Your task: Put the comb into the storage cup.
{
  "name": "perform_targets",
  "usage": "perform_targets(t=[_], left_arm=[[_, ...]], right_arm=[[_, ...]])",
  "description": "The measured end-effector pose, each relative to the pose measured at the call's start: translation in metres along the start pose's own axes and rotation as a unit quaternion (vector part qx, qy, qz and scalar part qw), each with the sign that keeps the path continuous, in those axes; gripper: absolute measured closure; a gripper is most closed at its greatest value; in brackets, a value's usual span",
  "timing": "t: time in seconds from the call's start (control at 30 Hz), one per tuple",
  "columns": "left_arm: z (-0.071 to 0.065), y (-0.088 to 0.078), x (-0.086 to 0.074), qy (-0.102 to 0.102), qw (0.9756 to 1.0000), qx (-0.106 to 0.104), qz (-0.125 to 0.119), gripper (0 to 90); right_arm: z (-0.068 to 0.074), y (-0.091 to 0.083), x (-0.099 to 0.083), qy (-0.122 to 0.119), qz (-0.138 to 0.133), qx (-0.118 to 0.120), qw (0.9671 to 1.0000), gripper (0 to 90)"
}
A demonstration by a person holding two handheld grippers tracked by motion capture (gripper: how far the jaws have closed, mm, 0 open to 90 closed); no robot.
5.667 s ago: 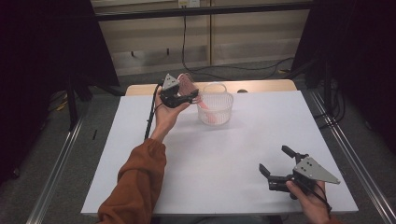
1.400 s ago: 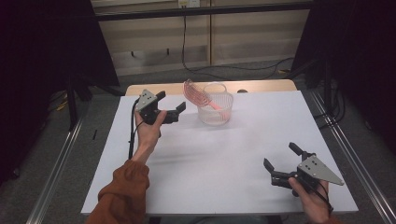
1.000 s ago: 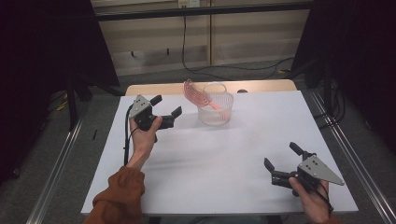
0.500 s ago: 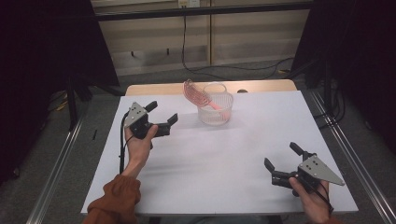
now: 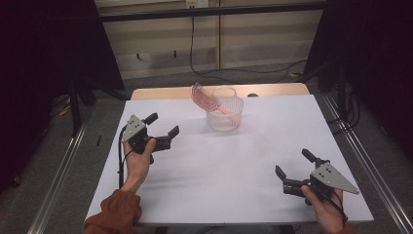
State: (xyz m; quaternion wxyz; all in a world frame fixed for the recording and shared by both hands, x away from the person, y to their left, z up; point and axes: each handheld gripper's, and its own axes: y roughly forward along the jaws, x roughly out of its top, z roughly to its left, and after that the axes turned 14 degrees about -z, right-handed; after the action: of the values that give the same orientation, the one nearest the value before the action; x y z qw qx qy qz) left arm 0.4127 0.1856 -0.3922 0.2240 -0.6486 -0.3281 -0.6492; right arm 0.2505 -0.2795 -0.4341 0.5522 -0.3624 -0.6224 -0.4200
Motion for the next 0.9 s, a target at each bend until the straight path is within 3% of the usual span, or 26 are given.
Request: perform_targets(t=[0.1, 0.2, 0.27, 0.33, 0.47, 0.9], left_arm=[[0.000, -0.005, -0.002, -0.005, 1.0000, -0.003, 0.003, 2.4], [-0.002, -0.012, -0.003, 0.000, 1.0000, 0.007, 0.000, 2.4], [-0.002, -0.016, -0.002, -0.007, 0.9999, 0.013, -0.002, 2.0], [-0.001, -0.021, -0.001, 0.003, 0.9999, 0.015, -0.007, 2.0], [0.001, -0.028, 0.000, -0.002, 0.9996, 0.027, -0.011, 2.0], [-0.007, -0.049, -0.003, 0.012, 0.9995, 0.030, 0.001, 2.0]], right_arm=[[-0.001, 0.000, 0.000, 0.000, 0.000, -0.001, 1.0000, 0.0], [-0.001, 0.000, 0.000, 0.001, 0.000, -0.004, 1.0000, 0.0], [-0.001, 0.000, 0.000, 0.006, -0.001, -0.006, 1.0000, 0.0], [-0.001, 0.000, 0.000, 0.006, -0.001, -0.006, 1.0000, 0.0], [-0.001, 0.000, 0.000, 0.005, -0.001, -0.007, 1.0000, 0.0], [-0.001, 0.000, 0.000, 0.001, -0.002, -0.008, 1.0000, 0.0]])
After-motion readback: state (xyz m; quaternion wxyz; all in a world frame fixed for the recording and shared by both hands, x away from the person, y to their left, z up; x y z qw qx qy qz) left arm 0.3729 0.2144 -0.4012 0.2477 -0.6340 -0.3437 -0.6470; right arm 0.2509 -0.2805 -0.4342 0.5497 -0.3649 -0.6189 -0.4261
